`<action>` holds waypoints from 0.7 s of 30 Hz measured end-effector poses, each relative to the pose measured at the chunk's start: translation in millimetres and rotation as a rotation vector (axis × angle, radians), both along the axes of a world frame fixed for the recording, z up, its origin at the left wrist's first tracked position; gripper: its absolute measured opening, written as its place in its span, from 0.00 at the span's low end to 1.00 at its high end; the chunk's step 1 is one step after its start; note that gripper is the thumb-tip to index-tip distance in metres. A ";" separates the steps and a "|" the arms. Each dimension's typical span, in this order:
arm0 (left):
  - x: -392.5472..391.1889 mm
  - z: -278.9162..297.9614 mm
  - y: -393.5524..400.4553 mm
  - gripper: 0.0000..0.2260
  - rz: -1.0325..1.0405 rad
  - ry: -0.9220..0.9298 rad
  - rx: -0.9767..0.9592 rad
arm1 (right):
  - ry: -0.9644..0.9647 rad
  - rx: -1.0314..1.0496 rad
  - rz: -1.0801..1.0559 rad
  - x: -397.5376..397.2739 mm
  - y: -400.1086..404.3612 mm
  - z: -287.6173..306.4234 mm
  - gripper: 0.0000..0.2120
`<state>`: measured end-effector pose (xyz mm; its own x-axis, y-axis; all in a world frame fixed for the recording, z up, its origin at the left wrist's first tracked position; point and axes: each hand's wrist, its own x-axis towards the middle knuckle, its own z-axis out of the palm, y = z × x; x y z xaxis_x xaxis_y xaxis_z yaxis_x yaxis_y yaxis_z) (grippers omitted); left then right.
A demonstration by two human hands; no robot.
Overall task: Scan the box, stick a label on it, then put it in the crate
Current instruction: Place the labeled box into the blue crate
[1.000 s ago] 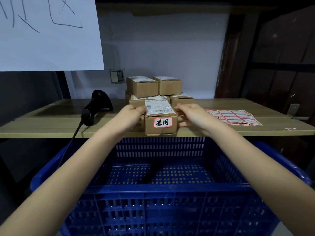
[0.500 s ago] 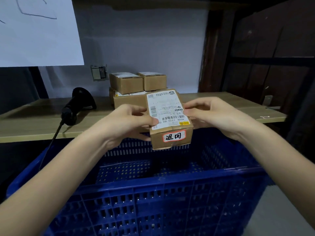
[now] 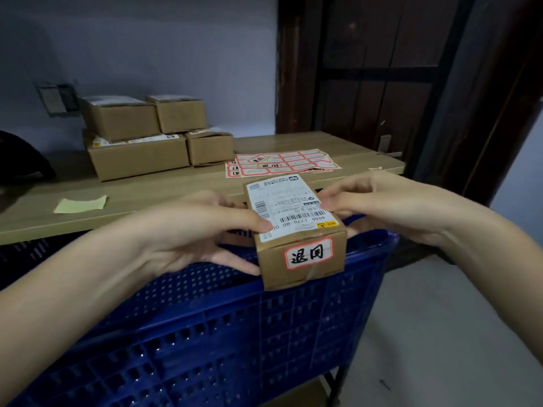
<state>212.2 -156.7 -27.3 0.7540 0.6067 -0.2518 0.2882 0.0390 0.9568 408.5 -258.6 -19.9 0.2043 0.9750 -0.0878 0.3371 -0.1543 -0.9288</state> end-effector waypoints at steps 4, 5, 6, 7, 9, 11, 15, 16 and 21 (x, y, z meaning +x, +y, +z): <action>24.2 -1.5 5.7 0.09 0.033 0.089 -0.073 | -0.073 -0.134 0.053 21.4 4.4 1.8 0.09; 30.4 -2.1 6.5 0.07 0.047 0.096 -0.091 | -0.084 -0.160 0.061 28.3 7.5 1.7 0.09; 38.6 -2.6 6.5 0.06 0.062 0.105 -0.104 | -0.083 -0.185 0.069 35.5 11.8 1.4 0.09; 47.4 -3.6 7.4 0.08 0.082 0.127 -0.102 | -0.079 -0.211 0.081 42.9 16.4 0.8 0.09; 66.3 -10.0 12.5 0.13 0.137 0.236 -0.054 | -0.087 -0.262 0.111 57.1 27.0 -1.7 0.11; 83.5 -16.9 18.6 0.16 0.170 0.313 -0.039 | -0.092 -0.290 0.144 70.5 37.6 -5.1 0.10; 100.3 -32.4 36.1 0.17 0.207 0.308 -0.083 | -0.137 -0.309 0.234 89.6 59.5 -14.7 0.10; 102.6 -35.9 39.8 0.18 0.196 0.320 -0.091 | -0.164 -0.312 0.257 93.2 65.1 -18.8 0.11; 112.2 -53.9 49.7 0.06 0.210 0.293 -0.186 | -0.276 -0.315 0.312 99.6 91.8 -47.3 0.09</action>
<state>324.4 -107.0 -81.2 0.4987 0.6635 -0.5578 0.5147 0.2911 0.8064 508.0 -166.7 -67.2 -0.0344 0.9283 -0.3703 0.6373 -0.2650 -0.7236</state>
